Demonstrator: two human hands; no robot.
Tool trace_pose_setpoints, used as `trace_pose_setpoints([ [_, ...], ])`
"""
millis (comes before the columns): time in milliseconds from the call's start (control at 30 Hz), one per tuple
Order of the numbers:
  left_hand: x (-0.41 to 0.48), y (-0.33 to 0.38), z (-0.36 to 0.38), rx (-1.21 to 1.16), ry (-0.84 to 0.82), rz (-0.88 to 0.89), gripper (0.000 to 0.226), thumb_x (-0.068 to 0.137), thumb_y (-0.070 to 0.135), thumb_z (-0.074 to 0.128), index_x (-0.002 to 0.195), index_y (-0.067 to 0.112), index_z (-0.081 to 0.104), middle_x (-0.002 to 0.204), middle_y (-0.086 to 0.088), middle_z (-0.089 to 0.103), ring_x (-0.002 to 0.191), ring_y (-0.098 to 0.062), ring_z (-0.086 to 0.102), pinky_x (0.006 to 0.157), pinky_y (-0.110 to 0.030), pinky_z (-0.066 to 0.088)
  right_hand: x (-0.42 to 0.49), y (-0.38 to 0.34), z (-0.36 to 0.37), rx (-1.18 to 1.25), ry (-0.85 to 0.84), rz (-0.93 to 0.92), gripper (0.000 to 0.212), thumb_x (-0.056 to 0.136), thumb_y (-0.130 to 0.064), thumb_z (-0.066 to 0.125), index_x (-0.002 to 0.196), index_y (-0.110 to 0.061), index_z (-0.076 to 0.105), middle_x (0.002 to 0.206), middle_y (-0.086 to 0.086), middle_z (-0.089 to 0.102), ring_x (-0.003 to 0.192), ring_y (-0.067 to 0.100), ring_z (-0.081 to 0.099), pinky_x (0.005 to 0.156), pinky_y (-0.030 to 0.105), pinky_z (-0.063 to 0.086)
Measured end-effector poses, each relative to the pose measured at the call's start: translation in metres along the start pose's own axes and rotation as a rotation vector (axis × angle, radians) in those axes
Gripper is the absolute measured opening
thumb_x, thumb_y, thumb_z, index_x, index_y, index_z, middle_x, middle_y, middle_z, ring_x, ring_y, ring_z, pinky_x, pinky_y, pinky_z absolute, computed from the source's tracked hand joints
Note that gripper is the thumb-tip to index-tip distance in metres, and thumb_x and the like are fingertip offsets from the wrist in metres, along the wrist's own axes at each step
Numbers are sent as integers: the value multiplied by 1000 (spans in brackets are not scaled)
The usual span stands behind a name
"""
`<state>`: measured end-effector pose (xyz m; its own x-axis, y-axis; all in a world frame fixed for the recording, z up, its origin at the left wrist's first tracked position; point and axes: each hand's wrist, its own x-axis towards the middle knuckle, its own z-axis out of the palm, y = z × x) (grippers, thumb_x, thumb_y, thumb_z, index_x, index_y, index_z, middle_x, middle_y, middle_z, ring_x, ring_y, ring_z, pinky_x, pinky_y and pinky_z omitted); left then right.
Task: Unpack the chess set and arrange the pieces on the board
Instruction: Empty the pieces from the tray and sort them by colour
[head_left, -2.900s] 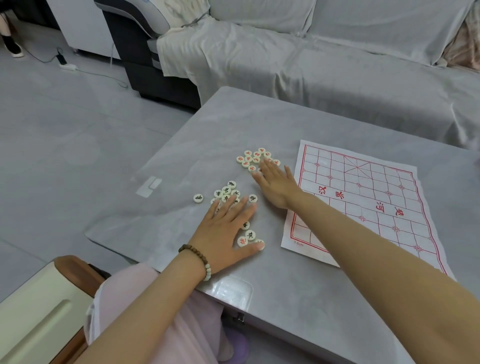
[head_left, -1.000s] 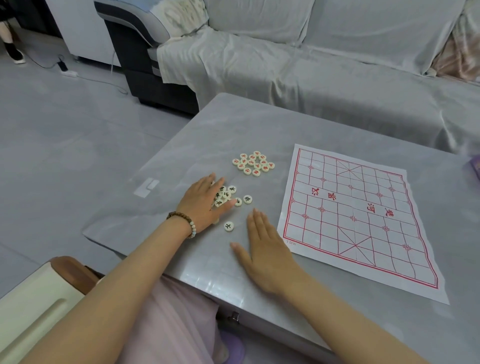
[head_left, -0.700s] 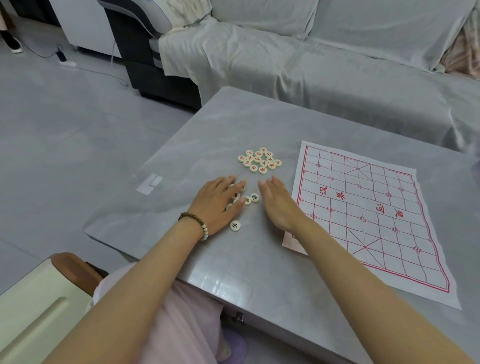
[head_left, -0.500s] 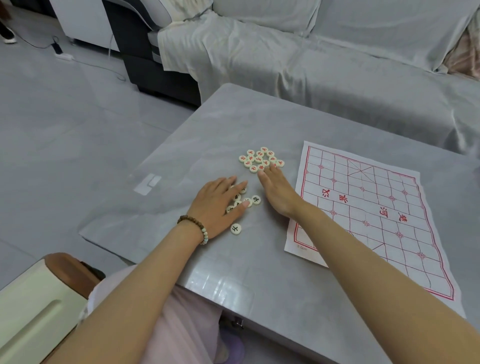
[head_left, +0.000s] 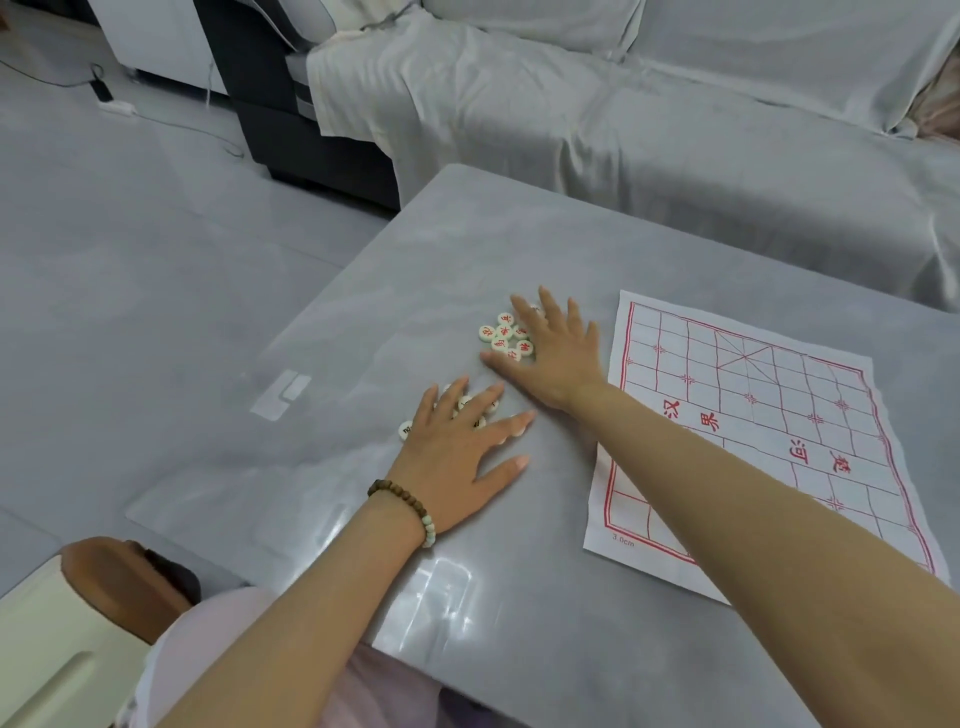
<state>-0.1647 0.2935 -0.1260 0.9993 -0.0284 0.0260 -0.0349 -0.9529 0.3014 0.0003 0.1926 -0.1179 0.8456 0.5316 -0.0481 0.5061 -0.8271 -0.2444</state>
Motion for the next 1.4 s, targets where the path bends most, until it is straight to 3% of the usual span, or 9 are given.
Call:
trace_pose_setpoints([
  [200, 9, -3, 2, -157, 135, -37, 46, 89, 58, 33, 128, 41, 50, 144, 8, 38, 138, -18, 21, 114, -29, 3, 25, -9, 12, 69, 121, 1, 59, 90, -63, 33, 142, -36, 30, 156, 0, 17, 145, 23, 8, 116, 49, 1],
  [367, 15, -8, 5, -262, 245, -52, 50, 83, 58, 32, 114, 34, 63, 128, 9, 53, 126, -14, 41, 110, -25, 19, 34, -9, 10, 71, 119, -89, 59, 88, -62, 40, 141, -39, 30, 154, -2, 21, 144, 20, 11, 115, 48, 1],
  [500, 10, -10, -6, -244, 242, -116, 60, 72, 73, 31, 119, 44, 56, 135, 16, 45, 134, -10, 28, 115, -36, 9, 40, -8, 11, 153, 162, -115, 43, 91, -55, 44, 129, -36, 49, 145, -1, 37, 137, 14, 26, 114, 42, 10],
  [600, 0, -16, -10, -180, 101, -158, 79, 59, 88, 32, 131, 56, 32, 144, 24, 26, 139, -6, 8, 115, -46, -2, 41, -7, 12, 176, 192, -115, 40, 92, -51, 45, 126, -33, 53, 143, -1, 40, 135, 14, 31, 112, 38, 13],
  [733, -2, -18, -5, -106, 26, -149, 82, 60, 88, 27, 136, 59, 12, 151, 21, 13, 141, -8, 0, 115, -45, -6, 18, -1, 2, 320, 223, -141, 43, 95, -44, 44, 135, -29, 46, 151, -1, 31, 139, 14, 26, 116, 40, 12],
  [900, 12, -13, -1, -96, 63, -107, 79, 64, 82, 18, 136, 51, 28, 151, 16, 20, 141, -9, 8, 116, -38, 1, -76, 47, -18, 228, 205, -162, 47, 95, -45, 40, 139, -30, 40, 155, -11, 19, 141, 10, 20, 112, 28, 15],
  [1200, 10, -11, -4, -176, 193, -92, 79, 69, 79, 28, 134, 37, 41, 148, 13, 29, 140, -9, 12, 115, -29, 0, -134, 79, -5, -5, -24, -29, 89, 71, -74, -18, 148, -30, -5, 154, -15, -12, 143, 7, -14, 117, 32, -11],
  [1300, 2, -10, -7, -302, 234, -130, 78, 72, 74, 34, 137, 31, 38, 146, 11, 32, 139, -8, 17, 116, -31, 14, -125, 67, 1, -25, -6, -11, 90, 70, -71, -20, 149, -28, -6, 157, -10, -11, 144, 11, -14, 117, 35, -11],
  [1400, -14, -11, -11, -463, 321, -190, 67, 82, 58, 53, 138, 25, 37, 137, 13, 38, 127, 0, 28, 107, -18, 24, -125, 66, 1, -19, -29, -28, 91, 70, -71, -20, 148, -28, -9, 157, -9, -13, 143, 12, -16, 117, 37, -10],
])
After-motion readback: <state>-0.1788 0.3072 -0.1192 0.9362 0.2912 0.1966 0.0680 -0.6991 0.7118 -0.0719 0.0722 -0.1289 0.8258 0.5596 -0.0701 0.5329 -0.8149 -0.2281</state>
